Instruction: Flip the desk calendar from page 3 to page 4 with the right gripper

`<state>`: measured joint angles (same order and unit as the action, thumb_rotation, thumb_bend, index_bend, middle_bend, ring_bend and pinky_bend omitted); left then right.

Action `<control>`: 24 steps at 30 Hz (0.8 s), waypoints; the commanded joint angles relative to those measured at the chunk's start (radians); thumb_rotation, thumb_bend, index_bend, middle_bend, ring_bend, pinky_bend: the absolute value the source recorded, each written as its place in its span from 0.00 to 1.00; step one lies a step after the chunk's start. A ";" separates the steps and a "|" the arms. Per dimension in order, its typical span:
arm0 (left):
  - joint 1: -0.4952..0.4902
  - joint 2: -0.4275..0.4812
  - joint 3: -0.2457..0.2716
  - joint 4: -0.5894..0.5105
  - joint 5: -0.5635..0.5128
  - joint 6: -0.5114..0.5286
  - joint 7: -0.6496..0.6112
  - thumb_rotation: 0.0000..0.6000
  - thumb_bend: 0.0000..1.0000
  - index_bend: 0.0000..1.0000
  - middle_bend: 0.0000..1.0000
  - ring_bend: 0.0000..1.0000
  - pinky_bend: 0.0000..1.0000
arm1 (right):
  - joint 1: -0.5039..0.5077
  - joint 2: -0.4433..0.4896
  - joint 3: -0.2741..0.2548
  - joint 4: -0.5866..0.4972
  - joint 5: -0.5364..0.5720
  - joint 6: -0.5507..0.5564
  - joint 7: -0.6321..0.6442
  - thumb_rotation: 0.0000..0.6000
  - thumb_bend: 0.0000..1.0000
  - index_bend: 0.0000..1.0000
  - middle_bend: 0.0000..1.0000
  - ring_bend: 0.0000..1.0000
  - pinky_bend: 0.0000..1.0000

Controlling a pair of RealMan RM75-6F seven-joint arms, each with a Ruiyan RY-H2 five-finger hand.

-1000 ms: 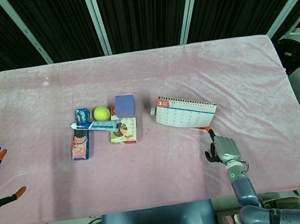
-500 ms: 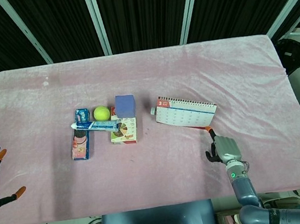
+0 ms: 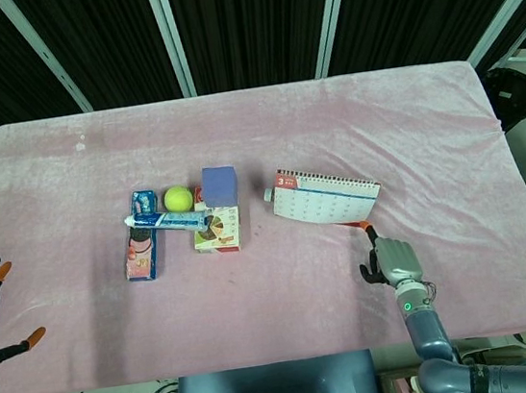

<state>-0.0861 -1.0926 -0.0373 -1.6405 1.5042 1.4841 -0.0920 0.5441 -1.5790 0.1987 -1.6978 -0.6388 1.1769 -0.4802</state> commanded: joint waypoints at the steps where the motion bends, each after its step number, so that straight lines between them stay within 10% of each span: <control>1: 0.000 0.000 0.000 0.000 -0.001 0.000 -0.001 1.00 0.00 0.00 0.00 0.00 0.00 | 0.005 -0.002 0.003 0.002 -0.001 0.003 -0.007 1.00 0.40 0.00 0.70 0.79 0.80; 24: 0.001 0.002 0.002 -0.001 0.003 0.000 -0.004 1.00 0.00 0.00 0.00 0.00 0.00 | 0.059 0.098 0.063 -0.233 -0.182 0.128 -0.088 1.00 0.40 0.00 0.67 0.76 0.80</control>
<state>-0.0855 -1.0910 -0.0357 -1.6417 1.5077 1.4845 -0.0964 0.6078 -1.5012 0.2626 -1.9041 -0.7859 1.2865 -0.5753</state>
